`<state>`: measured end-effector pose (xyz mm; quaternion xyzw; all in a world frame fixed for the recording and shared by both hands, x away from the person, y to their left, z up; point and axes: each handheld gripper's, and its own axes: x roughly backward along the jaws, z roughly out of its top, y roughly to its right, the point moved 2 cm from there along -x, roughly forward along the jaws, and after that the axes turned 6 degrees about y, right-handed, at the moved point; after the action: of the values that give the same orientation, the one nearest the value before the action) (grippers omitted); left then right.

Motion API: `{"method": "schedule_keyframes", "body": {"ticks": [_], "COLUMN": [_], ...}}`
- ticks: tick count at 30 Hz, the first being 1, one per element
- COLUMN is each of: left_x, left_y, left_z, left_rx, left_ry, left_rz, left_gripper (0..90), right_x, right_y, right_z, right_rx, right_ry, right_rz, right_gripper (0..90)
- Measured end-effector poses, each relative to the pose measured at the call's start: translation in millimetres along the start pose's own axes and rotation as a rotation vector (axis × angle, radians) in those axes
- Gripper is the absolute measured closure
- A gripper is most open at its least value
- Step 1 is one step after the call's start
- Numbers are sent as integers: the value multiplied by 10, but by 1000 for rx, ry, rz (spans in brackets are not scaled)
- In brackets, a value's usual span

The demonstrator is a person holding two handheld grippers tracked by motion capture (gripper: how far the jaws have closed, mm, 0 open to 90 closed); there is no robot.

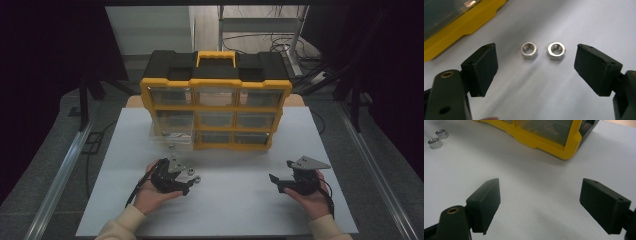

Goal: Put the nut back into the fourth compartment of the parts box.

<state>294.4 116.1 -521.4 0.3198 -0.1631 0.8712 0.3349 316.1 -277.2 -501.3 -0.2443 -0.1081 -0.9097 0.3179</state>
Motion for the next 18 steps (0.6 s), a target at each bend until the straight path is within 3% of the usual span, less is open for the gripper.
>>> {"method": "schedule_keyframes", "body": {"ticks": [7, 18], "left_x": [-81, -266], "left_y": [119, 251], "left_z": [34, 57], "left_rx": [-20, -56], "left_ry": [-11, -61], "left_rz": [-47, -89], "left_gripper": [208, 232], "right_x": [-5, -10], "right_y": [2, -1], "right_z": [-2, -5], "right_rx": [0, 0], "right_ry": [-1, -5], "right_rz": [1, 1], "right_gripper": [173, 173]}}
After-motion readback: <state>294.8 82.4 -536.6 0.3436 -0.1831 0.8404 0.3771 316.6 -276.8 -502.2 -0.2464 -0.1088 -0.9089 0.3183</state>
